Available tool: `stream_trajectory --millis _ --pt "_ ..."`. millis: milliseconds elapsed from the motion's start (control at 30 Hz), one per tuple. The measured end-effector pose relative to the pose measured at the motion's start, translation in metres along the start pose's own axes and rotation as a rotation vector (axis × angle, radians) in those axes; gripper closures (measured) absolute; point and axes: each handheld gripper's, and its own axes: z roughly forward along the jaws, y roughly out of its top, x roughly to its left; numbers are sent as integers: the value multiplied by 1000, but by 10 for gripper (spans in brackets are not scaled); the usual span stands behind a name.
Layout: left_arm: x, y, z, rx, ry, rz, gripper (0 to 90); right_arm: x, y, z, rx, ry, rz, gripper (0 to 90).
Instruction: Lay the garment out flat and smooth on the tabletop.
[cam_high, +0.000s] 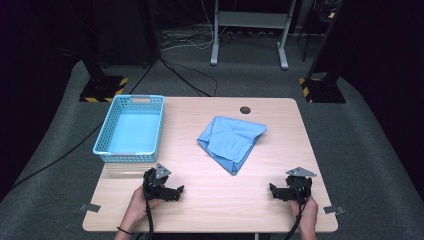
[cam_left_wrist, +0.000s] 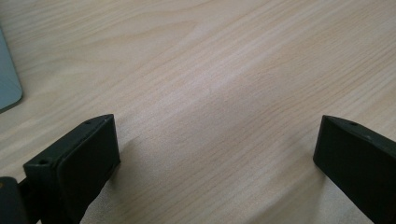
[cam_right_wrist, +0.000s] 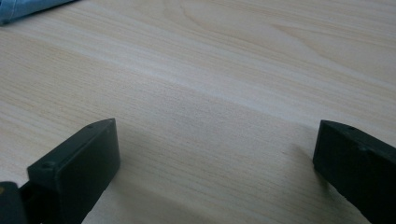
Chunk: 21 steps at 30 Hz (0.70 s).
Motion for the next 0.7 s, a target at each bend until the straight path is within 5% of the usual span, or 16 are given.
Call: stream_trajectory --millis 100,200,300,467,700 --pt "2 0 0 -1 -20 23 4 0 0 0 0 2 -7 1" --pt "3 2 1 -16 4 -9 71 2 0 -1 -6 -17 -28 1" --pt "4 8 2 -65 -18 -38 63 4 4 1 3 -18 -31 0" --pt "-1 21 6 -69 0 -7 19 11 14 7 -4 19 -31 3" --pt "-2 47 23 -55 -37 4 1 23 38 16 -13 56 -55 11"
